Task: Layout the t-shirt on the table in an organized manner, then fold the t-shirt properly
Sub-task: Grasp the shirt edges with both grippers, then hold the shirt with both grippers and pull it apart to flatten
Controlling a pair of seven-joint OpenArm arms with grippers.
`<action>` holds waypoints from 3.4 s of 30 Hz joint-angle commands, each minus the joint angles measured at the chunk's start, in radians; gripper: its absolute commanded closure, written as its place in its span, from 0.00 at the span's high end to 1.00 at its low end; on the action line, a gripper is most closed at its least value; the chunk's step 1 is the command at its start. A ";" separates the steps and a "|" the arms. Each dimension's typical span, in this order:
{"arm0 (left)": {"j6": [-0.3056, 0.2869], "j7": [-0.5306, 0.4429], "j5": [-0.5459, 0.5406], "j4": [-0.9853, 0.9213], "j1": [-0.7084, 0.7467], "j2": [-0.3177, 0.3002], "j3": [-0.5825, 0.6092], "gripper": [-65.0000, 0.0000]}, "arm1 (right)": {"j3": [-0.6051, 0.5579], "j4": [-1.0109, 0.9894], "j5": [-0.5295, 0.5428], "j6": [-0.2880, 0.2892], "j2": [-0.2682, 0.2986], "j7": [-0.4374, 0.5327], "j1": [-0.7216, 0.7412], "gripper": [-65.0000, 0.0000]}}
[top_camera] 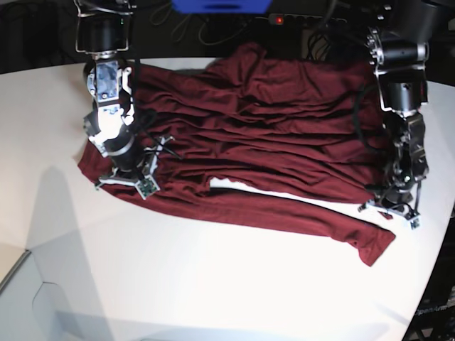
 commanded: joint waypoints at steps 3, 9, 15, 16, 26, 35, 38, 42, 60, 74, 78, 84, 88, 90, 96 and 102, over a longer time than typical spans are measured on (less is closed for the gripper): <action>-0.001 -0.032 0.001 -0.069 -0.126 -0.020 -0.002 0.00 | 0.000 -0.037 0.007 -0.008 0.004 0.025 0.062 0.03; -0.004 -0.138 0.001 -0.293 -0.290 -0.052 0.008 0.00 | 0.004 -0.239 0.009 -0.008 0.038 0.028 0.157 0.03; -0.004 -0.245 0.001 -0.405 -0.367 -0.052 0.008 0.00 | 0.004 -0.419 0.009 -0.008 0.073 0.028 0.273 0.03; -0.004 -0.246 0.001 -0.415 -0.372 -0.052 0.008 0.00 | 0.004 -0.443 0.009 -0.008 0.076 0.028 0.298 0.03; -0.004 -0.309 0.001 -0.427 -0.369 -0.016 0.008 0.00 | 0.004 -0.730 0.009 -0.021 0.148 0.109 0.553 0.03; -0.004 -0.309 0.001 -0.428 -0.372 -0.016 0.008 0.07 | 0.004 -0.626 0.009 -0.133 0.151 0.109 0.577 0.03; -0.004 -0.309 0.001 -0.428 -0.366 -0.016 0.008 0.24 | 0.004 -0.561 0.009 -0.133 0.156 0.106 0.542 0.03; -0.004 -0.309 -0.005 -0.419 -0.339 -0.016 0.007 0.37 | 0.004 -0.425 0.009 -0.131 0.154 0.105 0.447 0.03; 0.002 0.134 0.000 0.366 0.125 0.008 -0.002 0.37 | 0.005 -0.299 0.012 -0.130 0.033 0.065 0.342 0.03; -0.003 0.005 -0.004 0.075 0.198 -0.033 -0.002 0.37 | 0.005 -0.528 0.012 -0.130 -0.018 0.056 0.422 0.03; -0.003 -0.001 -0.007 0.072 0.219 -0.050 -0.002 0.37 | 0.005 -0.584 0.012 -0.130 0.016 0.056 0.439 0.03; -0.004 -0.001 -0.007 0.072 0.219 -0.078 -0.002 0.37 | 0.014 -0.584 0.012 -0.130 0.047 0.054 0.430 0.03; -0.003 -0.001 -0.007 0.083 0.211 -0.078 -0.004 0.37 | 0.068 -0.583 0.010 -0.130 0.047 0.054 0.421 0.03; -0.003 -0.001 -0.008 0.115 0.210 -0.075 -0.004 0.37 | 0.085 -0.584 0.010 -0.130 0.050 0.056 0.421 0.03; 0.000 -0.002 -0.008 0.279 0.167 -0.047 -0.004 0.37 | 0.086 -0.632 0.010 -0.130 0.053 0.122 0.484 0.03; 0.002 -0.002 -0.008 0.425 0.118 -0.023 -0.004 0.37 | 0.088 -0.534 0.010 -0.130 0.058 0.125 0.499 0.03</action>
